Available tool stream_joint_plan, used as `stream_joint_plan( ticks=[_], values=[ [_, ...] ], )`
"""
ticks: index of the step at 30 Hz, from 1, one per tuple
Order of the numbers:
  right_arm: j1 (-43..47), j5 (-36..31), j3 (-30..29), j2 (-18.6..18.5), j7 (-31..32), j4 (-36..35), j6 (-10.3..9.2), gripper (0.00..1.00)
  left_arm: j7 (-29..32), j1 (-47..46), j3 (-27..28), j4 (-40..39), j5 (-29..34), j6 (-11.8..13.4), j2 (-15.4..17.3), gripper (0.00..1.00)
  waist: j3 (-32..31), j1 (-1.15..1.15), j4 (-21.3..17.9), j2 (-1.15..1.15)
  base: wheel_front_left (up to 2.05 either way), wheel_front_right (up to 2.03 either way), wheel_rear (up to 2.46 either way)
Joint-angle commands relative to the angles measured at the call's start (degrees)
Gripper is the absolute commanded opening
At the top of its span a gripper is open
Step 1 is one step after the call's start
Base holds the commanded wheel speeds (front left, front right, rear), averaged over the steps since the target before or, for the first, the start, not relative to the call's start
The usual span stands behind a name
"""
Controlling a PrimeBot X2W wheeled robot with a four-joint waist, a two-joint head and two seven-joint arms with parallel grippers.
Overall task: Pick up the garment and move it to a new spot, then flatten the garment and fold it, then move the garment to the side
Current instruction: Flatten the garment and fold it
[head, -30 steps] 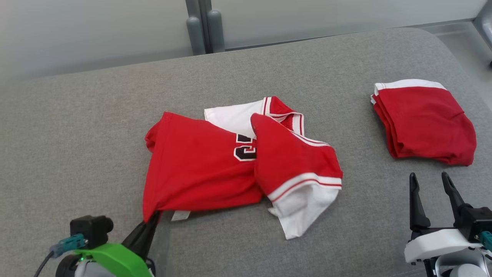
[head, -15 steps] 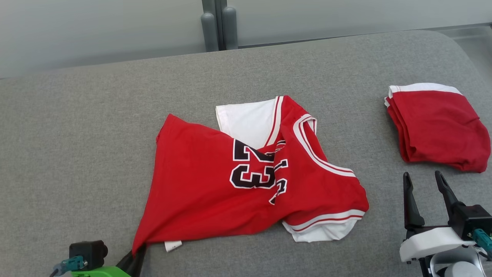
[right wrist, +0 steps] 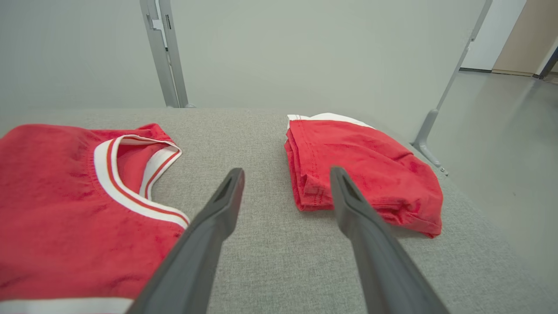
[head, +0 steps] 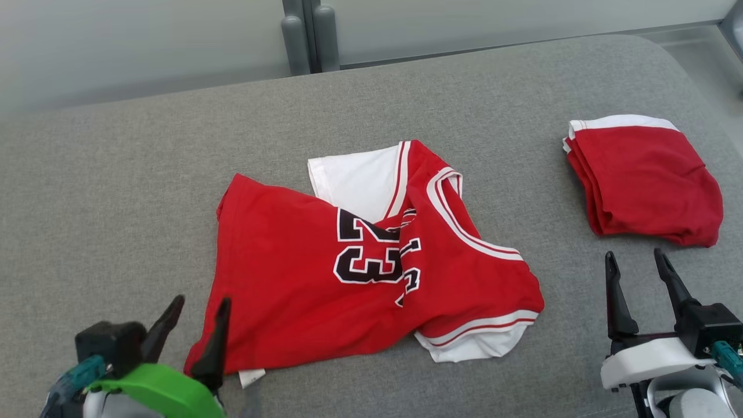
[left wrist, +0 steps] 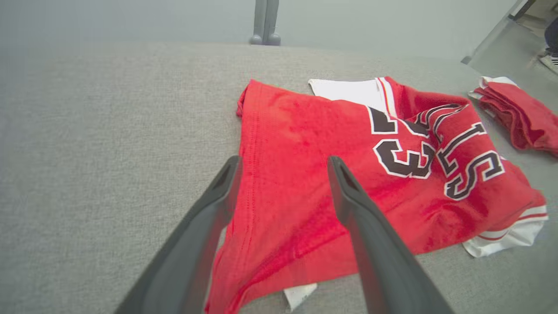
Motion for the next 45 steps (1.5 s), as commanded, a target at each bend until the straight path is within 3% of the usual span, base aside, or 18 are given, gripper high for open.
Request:
stream_joint_plan(
  ticks=[1,7,15,20,26,27,29,36,45],
  values=[
    [-1.05,0.36,0.06,-0.1,0.0,-0.62,-0.09,1.0,1.96,-3.78,-2.16,-3.15,0.56,-0.86,-0.57,1.0,1.23,0.0,-0.97,0.0,0.0,0.0,0.0],
    [-1.69,0.92,0.86,-0.12,0.0,-0.85,-0.09,1.0,7.63,-14.33,-9.64,-1.18,0.55,-3.03,-6.28,1.0,2.15,0.0,-2.25,0.0,0.0,0.0,0.0],
    [-2.96,1.41,2.92,-0.11,0.0,-0.25,-0.09,1.0,12.43,-29.94,-16.75,17.45,2.11,-5.38,-15.31,1.0,2.99,0.0,-5.94,0.0,0.0,0.0,0.0],
    [-3.11,1.7,3.04,-0.07,0.0,-0.38,-0.09,1.0,13.99,-36.71,-17.54,26.34,1.26,-6.57,-17.74,1.0,3.93,0.0,-7.26,0.0,0.0,0.0,0.0],
    [-4.25,2.54,4.03,-0.09,0.0,0.09,-0.09,1.0,14.82,-41.96,-19.15,37.12,2.65,-7.19,-18.49,1.0,5.11,0.0,-8.9,0.0,0.0,0.0,0.0],
    [-4.42,2.64,4.19,-0.09,0.0,0.16,-0.09,1.0,14.59,-42.38,-19.46,38.65,2.82,-7.55,-18.57,0.82,5.24,0.0,-9.22,0.0,0.0,0.0,0.0],
    [-4.59,3.0,4.41,-0.09,0.0,0.24,-0.09,1.0,14.03,-42.98,-19.46,41.28,1.88,-8.43,-19.0,0.0,5.49,0.0,-9.79,0.0,0.0,0.0,0.0],
    [-4.07,3.41,3.53,-0.08,0.0,0.24,-0.09,1.0,8.87,-45.12,-18.96,45.4,-0.11,-10.13,-19.91,0.0,5.74,0.0,-10.17,0.0,0.0,0.0,0.0],
    [-5.05,2.74,3.86,-0.08,0.0,0.29,-0.09,1.0,-6.51,-50.54,-16.58,51.22,4.73,-4.69,-19.44,0.0,6.3,0.0,-9.87,0.0,0.0,0.0,0.0]
  ],
)
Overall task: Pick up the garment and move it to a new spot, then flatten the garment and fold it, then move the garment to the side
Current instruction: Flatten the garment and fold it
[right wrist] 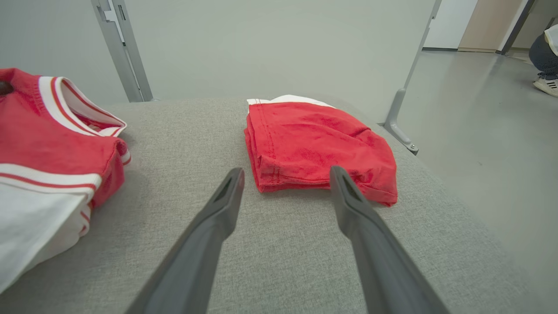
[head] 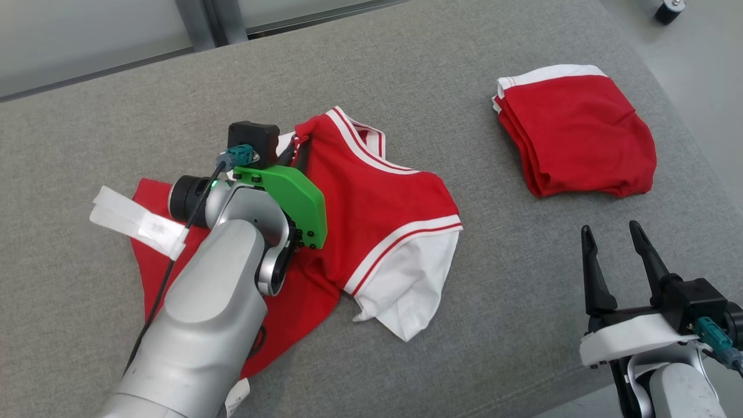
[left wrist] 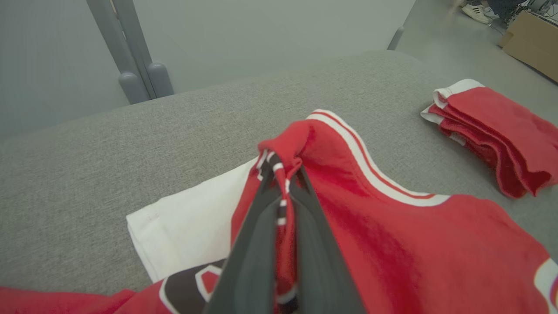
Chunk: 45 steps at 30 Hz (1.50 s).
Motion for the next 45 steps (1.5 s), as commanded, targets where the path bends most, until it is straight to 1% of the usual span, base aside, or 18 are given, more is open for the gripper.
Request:
stream_joint_plan(
  ticks=[1,3,5,6,8,10,12,16,20,21,23,24,25,29,32,40,41,45],
  values=[
    [-0.77,-0.36,0.17,-0.06,0.0,0.1,-0.09,1.0,-1.88,-1.27,0.26,1.38,0.48,0.64,0.39,0.0,0.17,0.0,0.06,0.0,0.0,0.0,0.0],
    [-1.09,-0.52,0.36,-0.05,0.0,0.16,-0.09,1.0,-4.65,-2.16,0.41,3.31,1.52,1.6,0.33,0.0,0.36,0.0,0.06,0.0,0.0,0.0,0.0],
    [-1.34,-0.74,0.52,-0.06,0.0,0.11,-0.09,1.0,-9.42,-3.19,1.68,6.07,1.75,3.91,0.2,0.0,0.61,0.0,-0.03,0.0,0.0,0.0,0.0],
    [-1.34,-0.74,0.52,-0.06,0.0,0.11,-0.09,1.0,-9.42,-3.19,1.68,6.07,1.75,3.91,0.2,0.0,0.61,0.0,-0.03,0.0,0.0,0.0,0.0],
    [-1.58,-1.06,0.67,-0.06,0.0,0.04,-0.09,1.0,-12.41,-3.92,2.23,7.79,1.85,5.21,-0.02,0.0,0.79,0.0,-0.13,0.0,0.0,0.0,0.0],
    [-1.67,-1.24,0.81,-0.06,0.0,0.05,-0.09,1.0,-14.32,-4.5,2.3,9.65,1.92,5.77,-0.15,0.0,0.85,0.0,-0.29,0.0,0.0,0.0,0.0],
    [-1.61,-1.27,0.96,-0.06,0.0,0.07,-0.09,1.0,-14.42,-4.6,1.39,11.83,1.71,4.69,-0.29,0.0,0.92,0.0,-0.48,0.0,0.0,0.0,0.0],
    [-1.38,-1.22,1.15,-0.06,0.0,-0.01,-0.09,1.0,-13.48,-4.52,-1.15,15.22,1.23,1.02,-0.51,0.0,1.14,0.0,-0.84,0.0,0.0,0.0,0.0],
    [-1.32,-0.82,1.28,-0.05,0.0,0.2,-0.09,1.0,-14.41,-5.21,-2.43,17.38,0.29,-0.37,-0.61,0.0,1.35,0.0,-0.95,0.0,0.0,0.0,0.0],
    [-1.3,-0.76,1.24,-0.06,0.0,0.24,-0.09,1.0,-14.78,-5.56,-2.49,17.73,0.0,-0.45,-0.62,0.05,1.33,0.0,-0.92,0.0,0.0,0.0,0.0],
    [-1.19,-0.9,0.92,-0.06,0.0,0.21,-0.09,1.0,-15.72,-5.95,-2.76,17.72,-0.63,-0.63,-0.67,0.49,1.09,0.0,-0.6,0.0,0.0,0.0,0.0],
    [-1.05,-1.22,0.7,-0.06,0.0,0.06,-0.09,1.0,-16.21,-6.05,-2.77,17.35,-1.02,-0.63,-0.66,0.98,0.83,0.0,-0.32,0.0,0.0,0.0,0.0],
    [-0.79,-1.46,0.41,-0.06,0.0,-0.13,-0.09,1.0,-16.75,-6.01,-2.76,16.79,-1.49,-0.77,-0.65,1.0,0.5,0.0,0.03,0.0,0.0,0.0,0.0],
    [0.54,-2.33,-0.95,-0.06,0.0,-1.46,-0.09,1.0,-18.32,-3.49,-1.95,12.9,-3.39,-1.13,-0.66,1.0,-1.56,0.0,2.27,0.0,0.0,0.0,0.0],
    [1.41,-3.17,-2.26,-0.07,0.0,-3.13,-0.09,1.0,-18.77,-0.4,-0.46,8.85,-4.11,-0.46,0.11,1.0,-3.47,0.0,4.56,0.0,0.0,0.0,0.0],
    [3.21,-5.71,-2.99,-0.08,0.0,-6.77,-0.09,1.0,-18.9,12.82,1.66,-7.45,-0.7,2.74,5.79,1.0,-8.09,0.0,11.66,0.0,0.0,0.0,0.0],
    [3.74,-5.93,-2.84,-0.1,0.0,-7.41,-0.09,1.0,-18.89,16.96,2.79,-11.86,-0.29,3.77,7.19,1.0,-9.0,0.0,13.11,0.0,0.0,0.0,0.0],
    [5.28,-6.05,-3.08,-0.62,0.0,-8.03,-0.09,1.0,-18.9,25.59,5.45,-19.99,-0.17,4.39,9.91,1.0,-10.99,0.0,15.73,0.0,0.0,0.0,0.0]
  ],
)
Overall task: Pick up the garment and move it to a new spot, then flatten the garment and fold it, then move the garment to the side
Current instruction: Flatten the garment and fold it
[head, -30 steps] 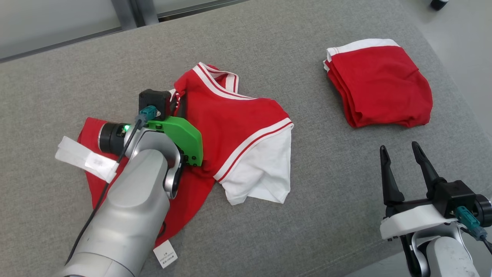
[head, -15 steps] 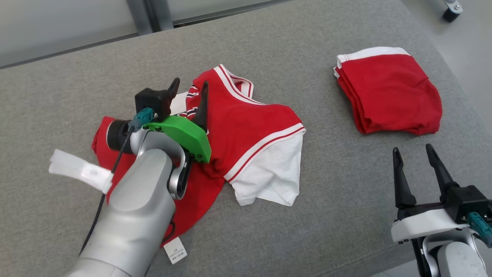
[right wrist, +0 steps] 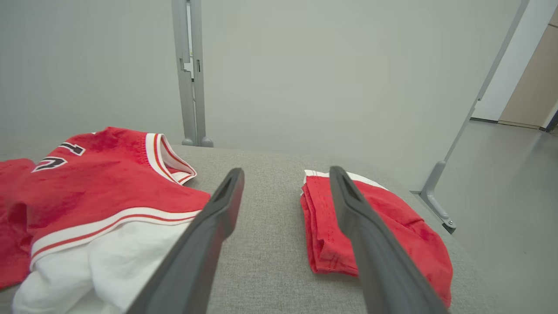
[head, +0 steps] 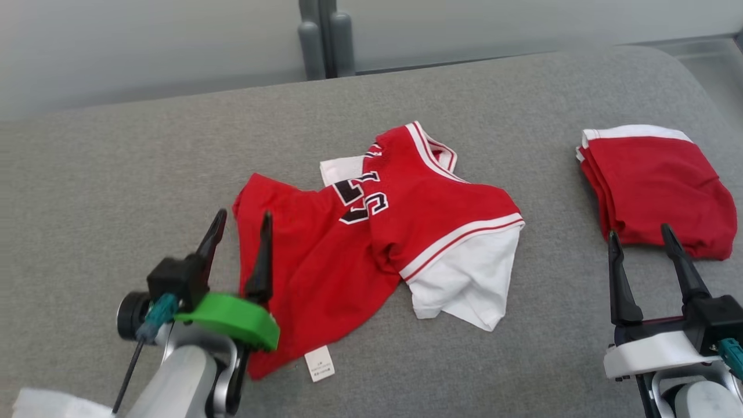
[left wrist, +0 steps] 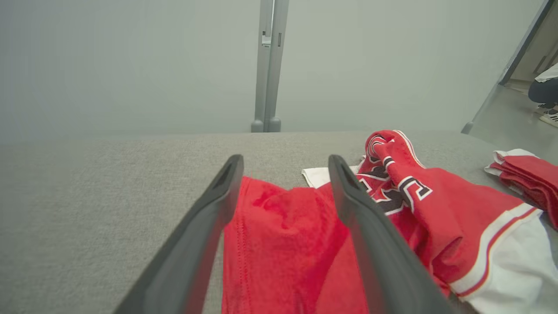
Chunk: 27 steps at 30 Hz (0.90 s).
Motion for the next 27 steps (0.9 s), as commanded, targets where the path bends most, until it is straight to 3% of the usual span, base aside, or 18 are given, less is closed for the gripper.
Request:
stream_joint_plan(
  ticks=[1,13,20,27],
  values=[
    [1.52,-0.06,-0.36,-0.47,0.01,-0.35,-0.09,1.0,-0.12,4.76,1.65,-3.18,0.56,0.47,1.96,1.0,-4.45,0.0,4.67,0.0,0.0,0.0,0.0],
    [5.82,0.09,-0.6,-0.73,0.01,2.63,-0.09,1.0,-0.12,23.1,10.07,-12.58,3.9,-1.79,7.26,1.0,-7.13,0.0,7.45,0.0,0.0,0.0,0.0],
    [7.38,0.59,0.49,-0.52,0.01,4.1,-0.09,1.0,-0.12,30.47,15.67,-13.57,4.7,-6.22,6.68,1.0,-7.69,0.0,7.68,0.0,0.0,0.0,0.0],
    [8.76,1.26,-0.26,-0.15,0.01,4.81,-0.09,1.0,-0.12,33.93,21.94,-12.24,8.19,-10.1,3.25,1.0,-8.22,0.0,7.55,0.0,0.0,0.0,0.0]
  ],
)
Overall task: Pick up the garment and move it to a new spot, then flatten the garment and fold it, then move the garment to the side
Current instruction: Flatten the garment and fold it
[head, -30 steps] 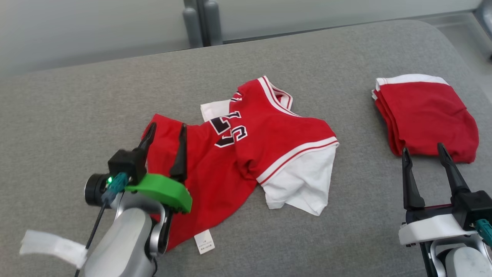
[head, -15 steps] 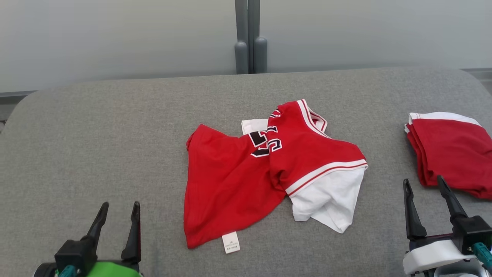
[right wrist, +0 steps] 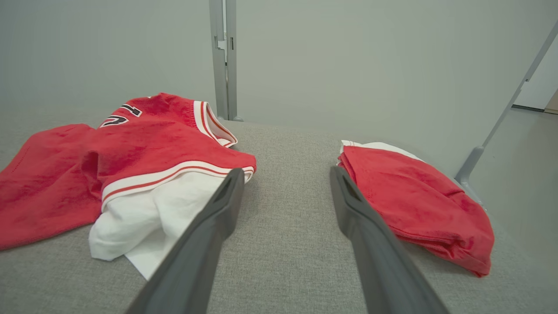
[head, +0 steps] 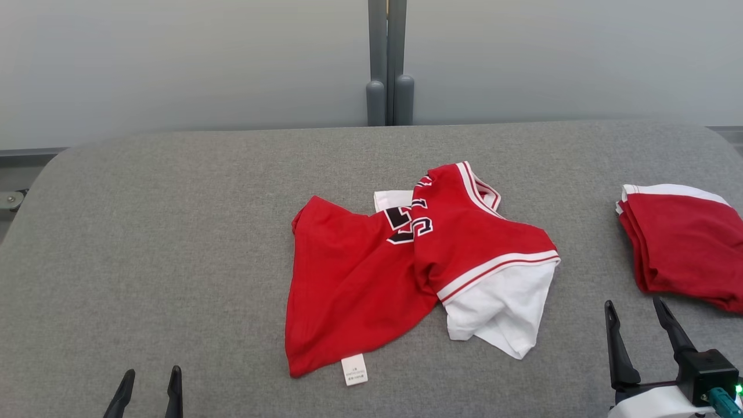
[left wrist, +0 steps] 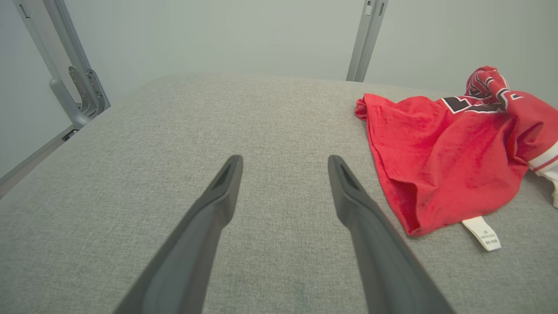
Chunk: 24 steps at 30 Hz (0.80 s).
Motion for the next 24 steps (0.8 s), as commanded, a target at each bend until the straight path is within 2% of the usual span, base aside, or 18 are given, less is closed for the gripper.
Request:
stream_joint_plan(
  ticks=[1,10,17,24],
  values=[
    [0.81,0.33,-0.06,0.05,0.0,0.0,-0.09,1.0,-0.13,1.07,1.17,-0.04,0.88,-0.63,-0.8,1.0,-0.08,0.0,-0.15,0.0,0.0,0.0,0.0],
    [1.13,0.21,-0.15,0.24,0.0,0.32,-0.09,1.0,-0.14,1.08,4.8,-0.58,5.02,-3.2,-3.88,1.0,-0.35,0.0,-0.95,0.0,0.0,0.0,0.0],
    [0.31,0.69,0.26,0.26,0.0,0.55,-0.09,1.0,-0.14,-0.01,4.88,-1.26,6.18,-3.8,-5.07,1.0,-0.31,0.0,-1.41,0.0,0.0,0.0,0.0],
    [0.13,0.75,0.64,0.26,0.0,0.8,-0.09,1.0,-0.14,-0.66,3.24,-1.88,5.62,-3.88,-4.77,1.0,-0.4,0.0,-1.76,0.0,0.0,0.0,0.0]
  ],
)
